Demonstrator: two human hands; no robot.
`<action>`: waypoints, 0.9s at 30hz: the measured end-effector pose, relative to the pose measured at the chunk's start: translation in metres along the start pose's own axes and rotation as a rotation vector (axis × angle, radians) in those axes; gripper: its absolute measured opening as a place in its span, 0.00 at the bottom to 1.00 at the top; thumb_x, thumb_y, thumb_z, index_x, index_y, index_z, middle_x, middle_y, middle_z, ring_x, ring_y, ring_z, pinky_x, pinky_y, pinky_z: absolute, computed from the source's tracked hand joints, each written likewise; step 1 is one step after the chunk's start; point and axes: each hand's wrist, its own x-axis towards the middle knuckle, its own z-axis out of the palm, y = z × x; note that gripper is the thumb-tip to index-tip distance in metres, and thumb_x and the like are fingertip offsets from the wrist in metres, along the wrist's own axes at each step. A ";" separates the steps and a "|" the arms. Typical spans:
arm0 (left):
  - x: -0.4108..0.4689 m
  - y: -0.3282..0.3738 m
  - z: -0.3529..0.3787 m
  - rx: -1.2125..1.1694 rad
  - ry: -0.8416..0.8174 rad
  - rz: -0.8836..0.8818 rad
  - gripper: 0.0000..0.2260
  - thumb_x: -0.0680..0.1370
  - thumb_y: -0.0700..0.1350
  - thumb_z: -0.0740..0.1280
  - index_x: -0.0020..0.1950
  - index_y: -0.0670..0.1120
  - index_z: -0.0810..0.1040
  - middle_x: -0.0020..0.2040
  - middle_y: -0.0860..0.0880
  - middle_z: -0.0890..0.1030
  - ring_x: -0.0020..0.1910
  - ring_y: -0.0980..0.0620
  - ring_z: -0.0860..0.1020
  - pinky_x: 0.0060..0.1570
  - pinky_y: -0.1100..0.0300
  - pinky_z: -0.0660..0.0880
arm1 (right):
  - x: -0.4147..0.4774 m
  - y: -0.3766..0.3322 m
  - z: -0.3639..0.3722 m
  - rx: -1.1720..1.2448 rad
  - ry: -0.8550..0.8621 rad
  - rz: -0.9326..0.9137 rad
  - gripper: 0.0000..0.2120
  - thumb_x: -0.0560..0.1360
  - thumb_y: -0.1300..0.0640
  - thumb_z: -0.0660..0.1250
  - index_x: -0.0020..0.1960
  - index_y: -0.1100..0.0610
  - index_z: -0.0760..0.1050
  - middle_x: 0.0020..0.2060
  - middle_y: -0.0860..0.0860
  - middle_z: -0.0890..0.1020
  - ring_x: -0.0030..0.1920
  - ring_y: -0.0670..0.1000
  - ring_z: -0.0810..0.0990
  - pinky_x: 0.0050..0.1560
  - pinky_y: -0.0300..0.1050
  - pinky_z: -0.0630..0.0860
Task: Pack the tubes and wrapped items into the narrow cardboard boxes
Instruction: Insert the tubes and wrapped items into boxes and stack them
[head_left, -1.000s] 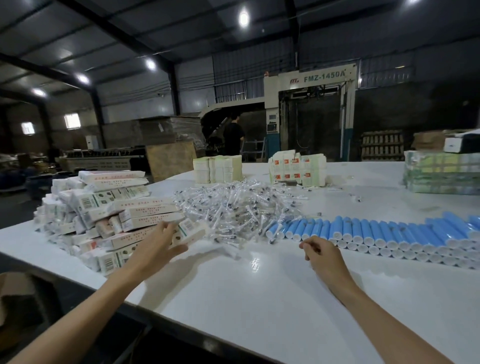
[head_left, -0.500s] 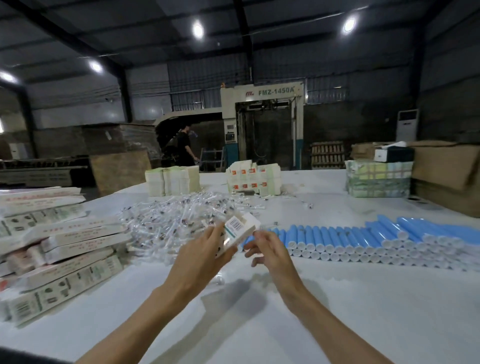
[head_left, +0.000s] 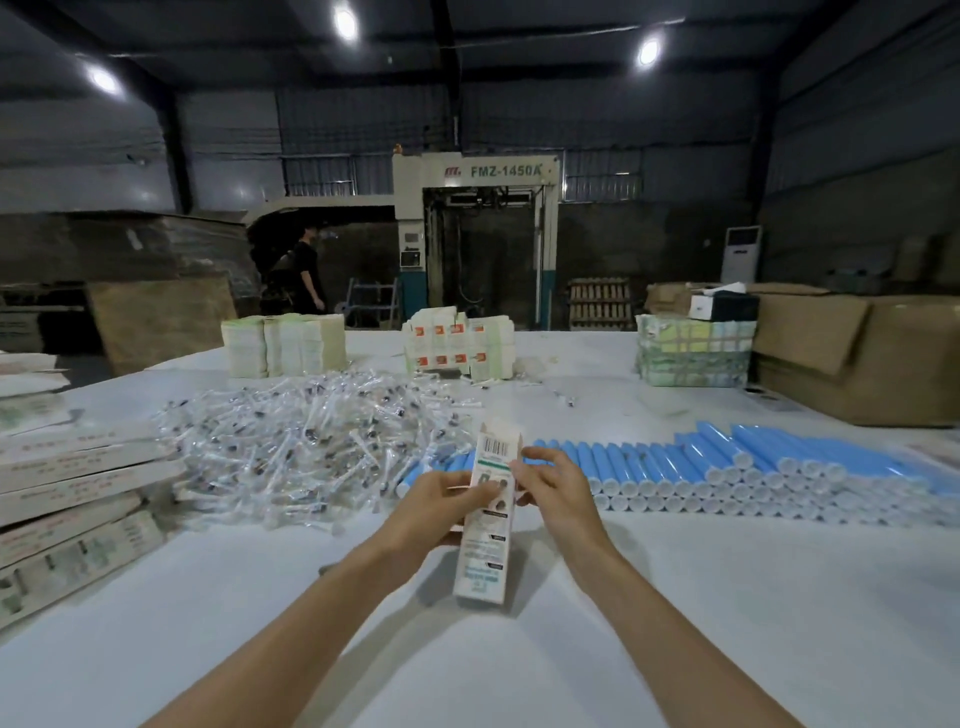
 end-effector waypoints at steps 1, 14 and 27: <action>0.003 -0.004 -0.003 -0.036 0.039 0.012 0.10 0.83 0.47 0.74 0.63 0.45 0.86 0.53 0.44 0.90 0.50 0.46 0.88 0.47 0.54 0.83 | 0.004 -0.001 -0.004 -0.089 0.044 -0.025 0.07 0.82 0.49 0.70 0.56 0.51 0.79 0.47 0.48 0.87 0.47 0.44 0.84 0.45 0.36 0.77; 0.020 -0.028 -0.039 -0.397 0.272 0.024 0.11 0.79 0.47 0.77 0.59 0.45 0.87 0.50 0.44 0.90 0.44 0.48 0.89 0.39 0.58 0.83 | 0.101 0.021 -0.019 -1.580 -0.051 -0.203 0.22 0.87 0.44 0.52 0.65 0.53 0.81 0.63 0.51 0.78 0.66 0.55 0.70 0.65 0.53 0.66; 0.018 -0.022 -0.040 -0.397 0.229 0.121 0.12 0.80 0.49 0.77 0.61 0.48 0.85 0.52 0.48 0.90 0.50 0.47 0.89 0.44 0.53 0.85 | 0.093 0.020 0.036 -1.813 0.011 0.018 0.19 0.76 0.64 0.72 0.65 0.61 0.72 0.61 0.58 0.79 0.62 0.56 0.77 0.62 0.45 0.74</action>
